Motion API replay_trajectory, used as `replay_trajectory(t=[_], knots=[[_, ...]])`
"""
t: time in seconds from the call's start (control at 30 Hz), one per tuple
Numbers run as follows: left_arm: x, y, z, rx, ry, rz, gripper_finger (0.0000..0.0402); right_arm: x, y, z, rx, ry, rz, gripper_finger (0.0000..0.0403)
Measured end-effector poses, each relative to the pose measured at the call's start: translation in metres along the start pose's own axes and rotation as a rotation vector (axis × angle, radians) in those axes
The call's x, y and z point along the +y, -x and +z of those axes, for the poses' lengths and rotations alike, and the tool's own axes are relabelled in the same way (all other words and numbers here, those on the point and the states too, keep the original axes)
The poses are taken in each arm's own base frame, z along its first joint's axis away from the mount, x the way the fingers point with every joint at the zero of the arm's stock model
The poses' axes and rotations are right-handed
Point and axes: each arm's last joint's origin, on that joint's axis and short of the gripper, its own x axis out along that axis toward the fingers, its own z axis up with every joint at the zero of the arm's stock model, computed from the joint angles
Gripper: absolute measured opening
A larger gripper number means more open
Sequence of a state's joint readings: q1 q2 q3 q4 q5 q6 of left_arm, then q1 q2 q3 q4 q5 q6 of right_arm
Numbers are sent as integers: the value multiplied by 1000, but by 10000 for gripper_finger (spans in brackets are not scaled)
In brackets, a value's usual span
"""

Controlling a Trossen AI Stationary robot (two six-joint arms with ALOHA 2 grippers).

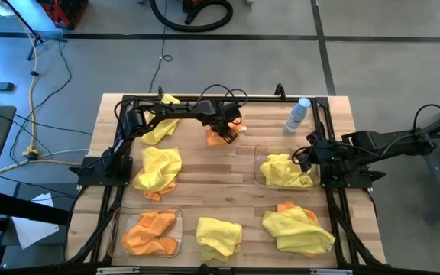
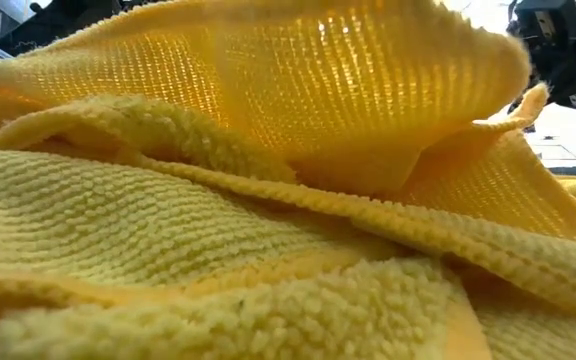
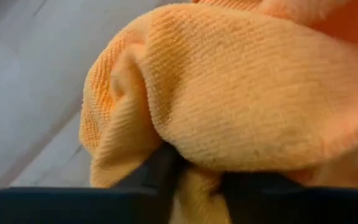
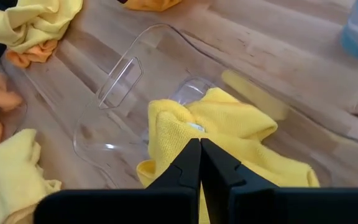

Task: Sort microfiber towel by color & place in baskets
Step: Put the orange microfiber cloth into the left transparent bin

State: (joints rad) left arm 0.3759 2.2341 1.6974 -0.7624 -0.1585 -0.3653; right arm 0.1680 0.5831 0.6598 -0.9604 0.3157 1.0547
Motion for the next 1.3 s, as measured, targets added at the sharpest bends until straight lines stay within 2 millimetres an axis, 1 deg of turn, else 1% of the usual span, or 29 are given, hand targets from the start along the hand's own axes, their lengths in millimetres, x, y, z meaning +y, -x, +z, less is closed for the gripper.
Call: replay_trajectory(t=[0.07,0.1,0.2,0.27,0.33,0.47,0.6,0.7,0.87,0.97,1.07,1.17,1.3], knots=[[-1,0,-1,10,4,-1,35,0,0,0,1,49,0,2],[-1,1,-2,16,5,-1,19,0,0,0,0,72,0,2],[-3,7,-6,49,26,-4,12,0,0,0,1,93,0,2],[-6,17,-10,67,39,2,6,0,0,0,1,96,0,2],[-10,33,-9,37,54,8,4,0,0,0,1,128,1,2],[-19,77,-13,-28,103,-26,2,0,0,0,5,202,2,2],[-28,122,-28,-65,157,-39,1,0,0,0,3,237,-1,2],[-35,158,-45,-102,203,-36,1,0,0,0,0,274,-4,2],[-49,214,-81,-181,261,-64,1,0,0,0,-7,340,-4,2],[-56,242,-103,-213,290,-108,1,0,0,1,-16,364,-8,2],[-61,266,-129,-207,318,-147,0,0,0,1,-18,386,-6,2],[-63,288,-160,-171,363,-169,0,0,0,1,-18,407,-6,2],[-68,307,-202,-99,422,-156,0,0,0,1,-19,432,-6,2]])
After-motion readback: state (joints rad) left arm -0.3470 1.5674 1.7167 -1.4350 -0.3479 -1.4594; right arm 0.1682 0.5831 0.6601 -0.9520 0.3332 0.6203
